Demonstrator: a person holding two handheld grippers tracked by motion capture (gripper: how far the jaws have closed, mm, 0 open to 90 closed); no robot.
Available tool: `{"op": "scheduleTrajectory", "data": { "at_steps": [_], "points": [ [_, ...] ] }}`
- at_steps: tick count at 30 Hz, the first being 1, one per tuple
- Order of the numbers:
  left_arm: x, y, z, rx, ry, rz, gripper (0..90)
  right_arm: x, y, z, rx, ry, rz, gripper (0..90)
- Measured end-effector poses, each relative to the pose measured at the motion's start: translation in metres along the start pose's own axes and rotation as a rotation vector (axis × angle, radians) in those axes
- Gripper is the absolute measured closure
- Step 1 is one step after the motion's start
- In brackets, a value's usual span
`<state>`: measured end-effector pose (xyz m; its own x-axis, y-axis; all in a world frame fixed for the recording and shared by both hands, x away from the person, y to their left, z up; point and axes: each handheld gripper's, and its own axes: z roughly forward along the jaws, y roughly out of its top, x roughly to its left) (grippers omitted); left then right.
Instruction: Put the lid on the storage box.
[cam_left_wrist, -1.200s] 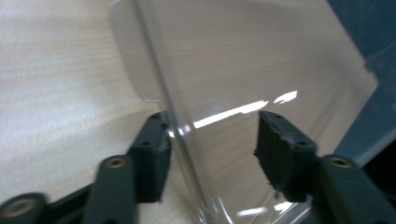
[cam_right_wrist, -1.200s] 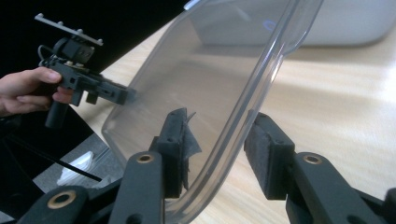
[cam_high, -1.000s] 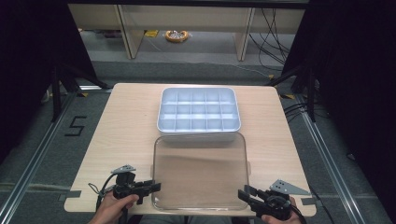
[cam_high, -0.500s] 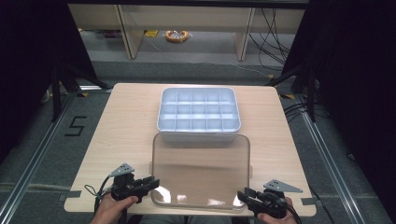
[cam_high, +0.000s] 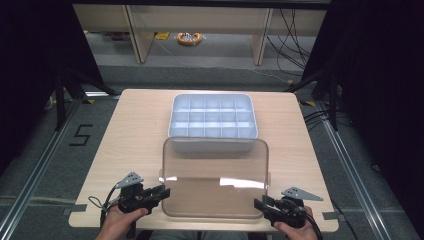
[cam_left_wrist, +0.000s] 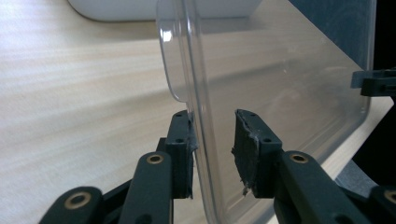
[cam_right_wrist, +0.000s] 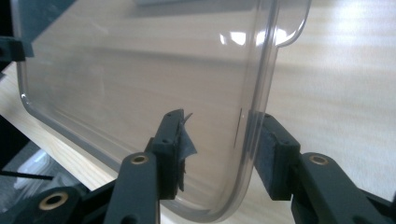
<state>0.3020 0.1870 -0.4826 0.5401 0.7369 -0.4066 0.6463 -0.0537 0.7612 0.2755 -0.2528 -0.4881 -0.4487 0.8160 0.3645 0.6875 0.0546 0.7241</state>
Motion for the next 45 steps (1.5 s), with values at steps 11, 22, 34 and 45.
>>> {"op": "scheduleTrajectory", "data": {
  "at_steps": [11,22,34,45],
  "points": [
    [0.009,0.022,0.009,-0.008,0.035,0.025,65.3,-0.001,0.028,0.007,-0.033,-0.021,-0.039,57.6],
    [0.013,0.058,0.015,-0.052,0.068,0.030,64.8,-0.005,0.059,0.014,-0.066,-0.036,-0.048,56.6],
    [0.023,0.115,0.025,-0.105,0.107,0.020,63.3,-0.011,0.121,0.025,-0.112,-0.048,-0.059,55.5],
    [0.036,0.143,0.048,-0.104,0.128,-0.019,61.9,-0.018,0.160,0.036,-0.141,-0.082,-0.003,55.7]
  ]
}}
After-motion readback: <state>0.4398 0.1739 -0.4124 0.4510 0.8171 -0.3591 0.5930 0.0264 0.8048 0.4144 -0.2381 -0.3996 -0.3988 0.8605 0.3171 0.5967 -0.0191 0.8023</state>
